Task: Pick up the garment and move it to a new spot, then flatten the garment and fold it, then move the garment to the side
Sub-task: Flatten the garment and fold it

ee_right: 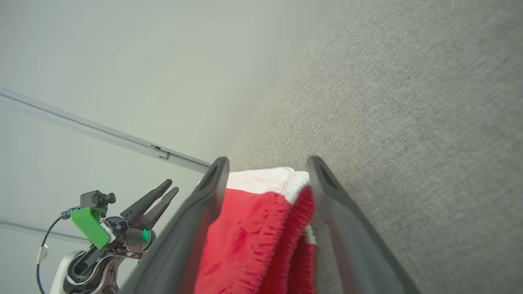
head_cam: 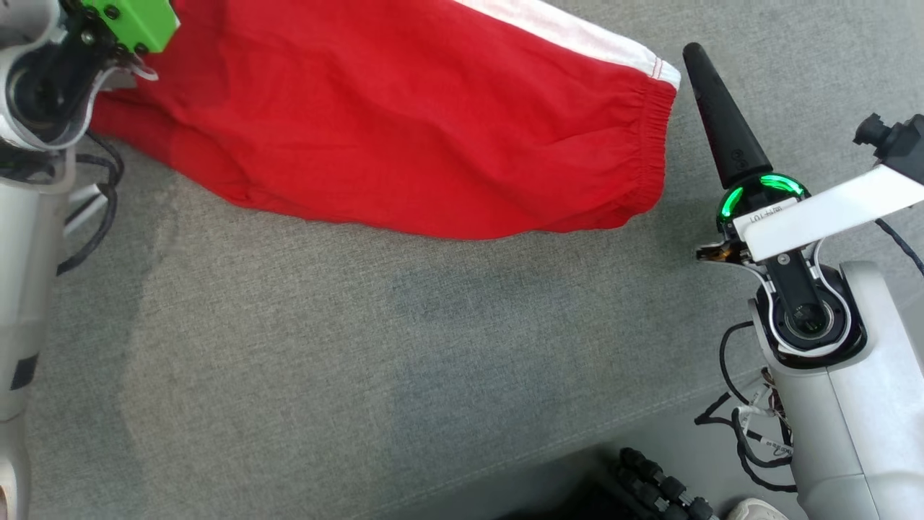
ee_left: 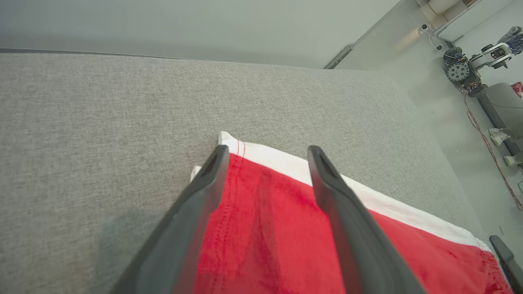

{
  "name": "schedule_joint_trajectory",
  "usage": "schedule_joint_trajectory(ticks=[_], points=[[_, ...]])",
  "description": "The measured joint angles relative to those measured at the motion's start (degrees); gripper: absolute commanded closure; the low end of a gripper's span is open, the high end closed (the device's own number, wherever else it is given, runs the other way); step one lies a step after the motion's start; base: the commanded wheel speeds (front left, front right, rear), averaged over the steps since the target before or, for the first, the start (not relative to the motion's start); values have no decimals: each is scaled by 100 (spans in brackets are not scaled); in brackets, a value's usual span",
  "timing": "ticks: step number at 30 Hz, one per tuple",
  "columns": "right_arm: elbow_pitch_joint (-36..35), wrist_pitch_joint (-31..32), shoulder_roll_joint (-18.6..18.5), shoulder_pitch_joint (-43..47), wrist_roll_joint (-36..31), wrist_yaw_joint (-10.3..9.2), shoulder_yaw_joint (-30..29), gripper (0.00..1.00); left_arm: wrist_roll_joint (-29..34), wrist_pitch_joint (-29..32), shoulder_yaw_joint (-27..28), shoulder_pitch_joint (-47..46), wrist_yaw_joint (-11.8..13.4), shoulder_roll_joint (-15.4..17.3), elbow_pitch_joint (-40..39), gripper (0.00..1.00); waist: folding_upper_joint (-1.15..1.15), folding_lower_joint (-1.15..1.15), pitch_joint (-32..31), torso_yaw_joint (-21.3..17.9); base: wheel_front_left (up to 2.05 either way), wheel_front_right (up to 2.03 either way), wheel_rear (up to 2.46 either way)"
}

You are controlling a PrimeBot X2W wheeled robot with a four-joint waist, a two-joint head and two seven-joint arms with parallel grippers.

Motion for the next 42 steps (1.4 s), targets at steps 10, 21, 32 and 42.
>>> schedule_joint_trajectory(ticks=[10, 21, 32, 42], points=[[-182, -403, -152, 355, -279, 9, -255, 0, -45, -456, -2, 471, -238, -99, -19, 0, 0, 0, -542, 126, 0, 0, 0], [-14, -368, 91, 1688, 387, -10, 81, 0, 272, -1426, 58, 1624, -400, 65, -757, 0, 0, 0, -1330, 359, 0, 0, 0], [379, -542, -121, 2428, -196, -207, 56, 0, 1122, -2178, -253, 3221, -168, 261, -1289, 0, 0, 0, -2120, 955, 0, 0, 0], [434, -650, 170, 2758, 670, -321, -79, 0, 1095, -2577, -212, 4659, -7, -129, -1650, 0, 0, 0, -2586, 1637, 0, 0, 0]])
